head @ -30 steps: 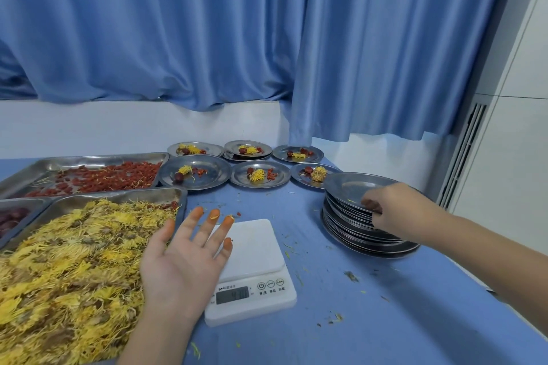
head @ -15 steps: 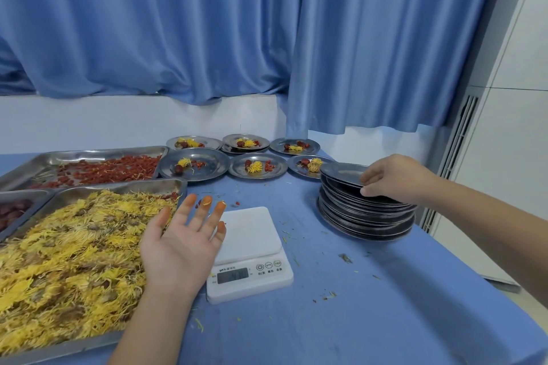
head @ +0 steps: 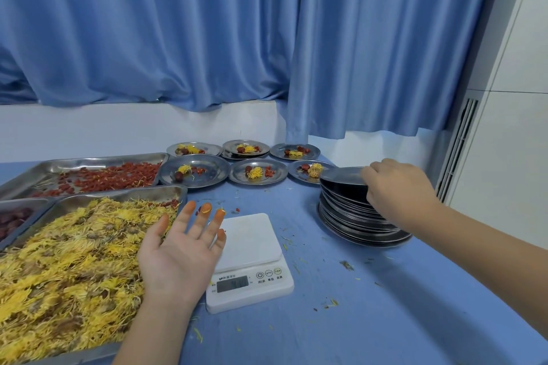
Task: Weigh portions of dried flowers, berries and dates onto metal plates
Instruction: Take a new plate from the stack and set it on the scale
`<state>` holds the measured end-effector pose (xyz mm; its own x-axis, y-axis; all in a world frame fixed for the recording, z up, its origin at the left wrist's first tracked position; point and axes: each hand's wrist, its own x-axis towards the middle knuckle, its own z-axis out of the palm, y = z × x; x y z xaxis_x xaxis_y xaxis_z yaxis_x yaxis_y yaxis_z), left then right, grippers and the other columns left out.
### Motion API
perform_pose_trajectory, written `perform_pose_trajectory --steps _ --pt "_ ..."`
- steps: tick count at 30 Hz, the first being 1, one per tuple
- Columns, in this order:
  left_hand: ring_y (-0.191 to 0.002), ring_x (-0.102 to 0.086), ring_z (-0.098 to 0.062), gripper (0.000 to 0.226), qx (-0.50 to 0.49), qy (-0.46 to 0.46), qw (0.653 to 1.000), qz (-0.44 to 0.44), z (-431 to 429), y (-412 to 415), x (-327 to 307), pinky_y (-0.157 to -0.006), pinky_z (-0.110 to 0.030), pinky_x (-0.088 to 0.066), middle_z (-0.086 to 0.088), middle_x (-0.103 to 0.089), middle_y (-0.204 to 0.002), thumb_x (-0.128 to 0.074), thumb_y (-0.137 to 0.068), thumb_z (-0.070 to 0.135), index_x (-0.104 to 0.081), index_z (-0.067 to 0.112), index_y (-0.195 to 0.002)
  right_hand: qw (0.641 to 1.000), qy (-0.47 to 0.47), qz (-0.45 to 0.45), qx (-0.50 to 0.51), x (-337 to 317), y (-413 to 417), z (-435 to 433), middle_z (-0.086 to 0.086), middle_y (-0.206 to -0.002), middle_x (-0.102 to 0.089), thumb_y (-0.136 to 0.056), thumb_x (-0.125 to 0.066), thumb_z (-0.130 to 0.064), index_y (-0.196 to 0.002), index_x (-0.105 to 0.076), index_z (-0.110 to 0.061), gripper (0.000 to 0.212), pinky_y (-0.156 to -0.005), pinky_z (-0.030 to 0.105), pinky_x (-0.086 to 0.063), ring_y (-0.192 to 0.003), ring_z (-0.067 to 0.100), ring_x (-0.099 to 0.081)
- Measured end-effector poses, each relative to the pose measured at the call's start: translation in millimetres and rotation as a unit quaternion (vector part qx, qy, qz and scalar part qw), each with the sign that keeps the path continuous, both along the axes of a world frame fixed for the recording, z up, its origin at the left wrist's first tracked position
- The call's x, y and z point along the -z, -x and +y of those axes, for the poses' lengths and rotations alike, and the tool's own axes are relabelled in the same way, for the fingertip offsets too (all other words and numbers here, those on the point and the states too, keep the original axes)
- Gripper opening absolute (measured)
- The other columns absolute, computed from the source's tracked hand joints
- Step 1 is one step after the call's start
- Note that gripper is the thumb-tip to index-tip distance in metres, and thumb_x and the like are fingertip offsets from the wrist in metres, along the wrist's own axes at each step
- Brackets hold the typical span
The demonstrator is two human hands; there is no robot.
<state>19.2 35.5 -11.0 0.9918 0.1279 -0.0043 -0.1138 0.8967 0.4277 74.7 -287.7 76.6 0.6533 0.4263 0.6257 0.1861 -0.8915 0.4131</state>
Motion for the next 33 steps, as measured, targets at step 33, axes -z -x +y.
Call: perform_pose_trajectory --steps 33 --pt "-0.075 -0.046 -0.018 0.034 -0.233 -0.057 0.970 0.050 14 4 -10 -0.063 -0.031 -0.037 -0.003 -0.058 -0.093 -0.042 -0.090 0.036 -0.064 0.015 -0.105 0.933 -0.150 0.049 -0.322 117 25 110 0.000 -0.081 -0.068 -0.073 -0.072 -0.011 -0.082 -0.072 -0.012 0.009 -0.054 0.031 -0.052 -0.063 0.024 -0.063"
